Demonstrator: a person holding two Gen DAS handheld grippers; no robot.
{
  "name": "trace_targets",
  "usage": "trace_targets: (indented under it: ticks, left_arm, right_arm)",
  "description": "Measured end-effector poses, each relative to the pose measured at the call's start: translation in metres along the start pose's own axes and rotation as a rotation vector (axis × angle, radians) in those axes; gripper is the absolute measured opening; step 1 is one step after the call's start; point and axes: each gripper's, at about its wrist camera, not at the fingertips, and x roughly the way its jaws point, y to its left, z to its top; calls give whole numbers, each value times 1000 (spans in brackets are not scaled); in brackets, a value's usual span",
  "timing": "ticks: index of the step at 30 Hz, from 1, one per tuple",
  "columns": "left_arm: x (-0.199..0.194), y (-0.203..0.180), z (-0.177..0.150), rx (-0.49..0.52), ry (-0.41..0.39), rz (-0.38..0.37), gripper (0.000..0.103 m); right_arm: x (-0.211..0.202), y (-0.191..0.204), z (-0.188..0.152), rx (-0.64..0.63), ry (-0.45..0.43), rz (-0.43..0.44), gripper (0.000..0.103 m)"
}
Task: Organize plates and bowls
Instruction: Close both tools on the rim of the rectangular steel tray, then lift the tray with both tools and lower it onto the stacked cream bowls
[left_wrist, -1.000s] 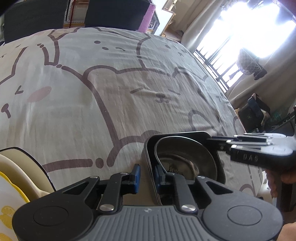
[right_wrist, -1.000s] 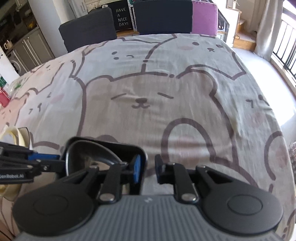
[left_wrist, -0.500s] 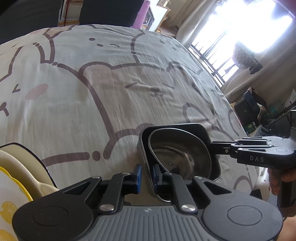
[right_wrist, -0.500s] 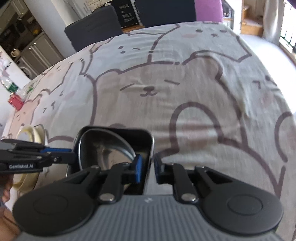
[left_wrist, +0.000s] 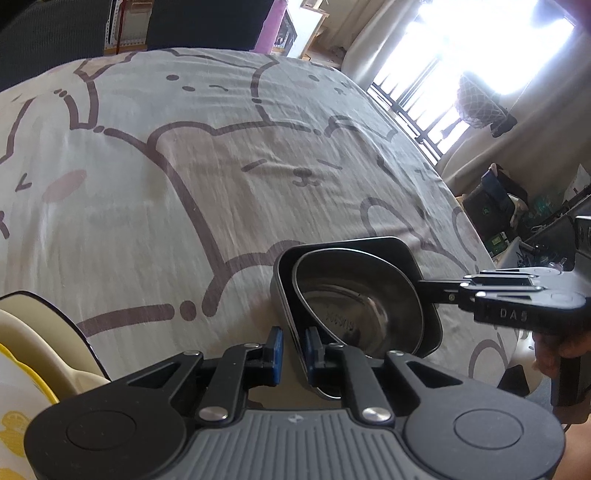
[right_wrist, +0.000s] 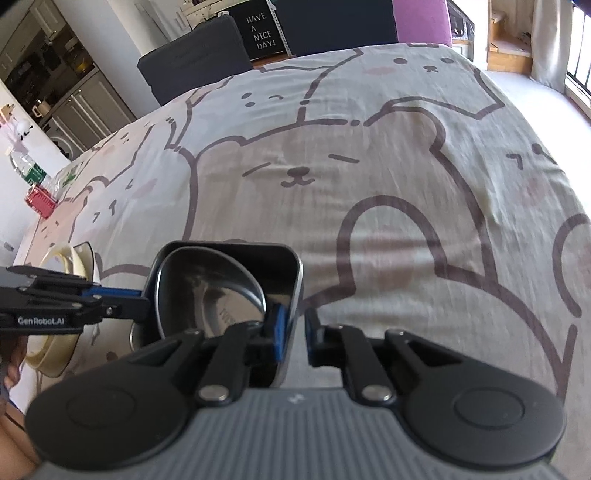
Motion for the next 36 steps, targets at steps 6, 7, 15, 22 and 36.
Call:
trace_targets:
  ticks: [6, 7, 15, 22, 36]
  left_arm:
    - [4, 3, 0, -33, -6, -16, 10]
    - [3, 3, 0, -33, -10, -17, 9]
    - [-6, 8, 0, -89, -34, -58, 6]
    - [-30, 15, 2, -149, -94, -94, 6]
    - [-127, 58, -18, -278, -291, -160, 6]
  right_arm:
    - [1, -2, -1, 18, 2, 25, 8]
    - [1, -3, -1, 17, 3, 27, 8]
    - [-4, -6, -3, 22, 4, 39, 8]
    - [-23, -6, -2, 63, -63, 96, 8]
    - [-51, 40, 14, 107, -190, 290, 8]
